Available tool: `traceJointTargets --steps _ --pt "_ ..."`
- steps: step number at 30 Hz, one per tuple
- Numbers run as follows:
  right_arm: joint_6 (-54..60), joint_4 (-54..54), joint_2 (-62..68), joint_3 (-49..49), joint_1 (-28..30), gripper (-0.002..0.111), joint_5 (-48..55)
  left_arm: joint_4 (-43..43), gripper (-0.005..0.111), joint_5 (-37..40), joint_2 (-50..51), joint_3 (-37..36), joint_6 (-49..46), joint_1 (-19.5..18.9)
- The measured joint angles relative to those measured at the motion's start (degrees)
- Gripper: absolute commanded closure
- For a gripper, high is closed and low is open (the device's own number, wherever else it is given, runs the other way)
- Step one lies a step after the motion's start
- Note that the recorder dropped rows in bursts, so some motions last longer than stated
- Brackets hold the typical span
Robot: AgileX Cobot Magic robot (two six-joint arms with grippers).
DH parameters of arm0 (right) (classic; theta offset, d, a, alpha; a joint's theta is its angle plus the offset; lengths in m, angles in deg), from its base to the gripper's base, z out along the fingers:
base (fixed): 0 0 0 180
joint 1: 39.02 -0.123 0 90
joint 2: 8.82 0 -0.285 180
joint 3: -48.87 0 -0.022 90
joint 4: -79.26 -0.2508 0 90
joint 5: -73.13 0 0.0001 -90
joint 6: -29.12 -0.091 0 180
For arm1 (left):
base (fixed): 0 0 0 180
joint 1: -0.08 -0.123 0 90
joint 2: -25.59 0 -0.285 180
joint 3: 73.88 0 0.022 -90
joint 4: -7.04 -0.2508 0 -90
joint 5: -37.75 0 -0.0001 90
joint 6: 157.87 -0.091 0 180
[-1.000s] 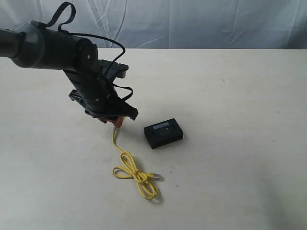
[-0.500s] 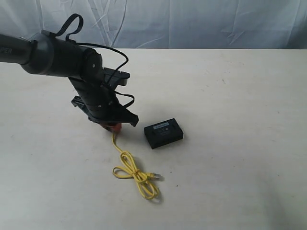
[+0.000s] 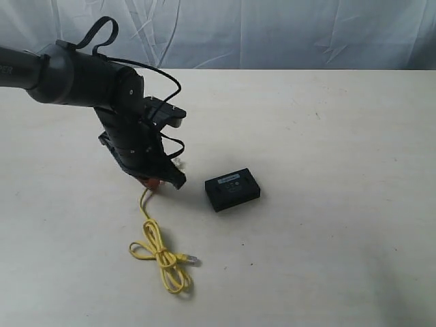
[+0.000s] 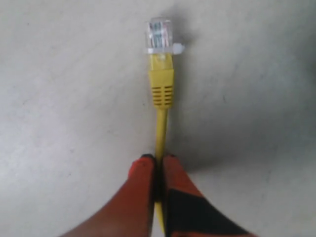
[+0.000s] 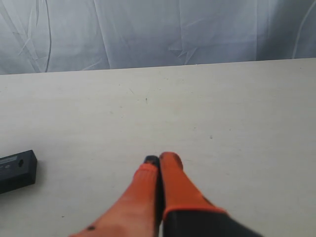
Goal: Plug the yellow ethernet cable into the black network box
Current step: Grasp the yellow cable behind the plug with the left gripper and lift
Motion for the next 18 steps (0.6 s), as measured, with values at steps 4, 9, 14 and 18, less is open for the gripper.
traceJointTargets --steps 4,9,14,18 --pt "0.0 0.0 0.0 0.0 0.0 0.108 0.0 -0.89 0.107 4.09 -3.17 0.0 -5.74 0.0" --pt "0.0 0.0 0.0 0.0 0.0 0.108 0.0 -1.37 0.107 2.89 -8.18 -4.66 -9.7 0.0" --pt "0.0 0.0 0.0 0.0 0.0 0.108 0.0 0.75 0.107 -0.35 -11.27 -10.95 -16.26 0.0" --pt "0.0 0.37 0.0 0.0 0.0 0.108 0.0 6.71 0.107 -5.92 -13.09 -15.62 -26.54 0.0"
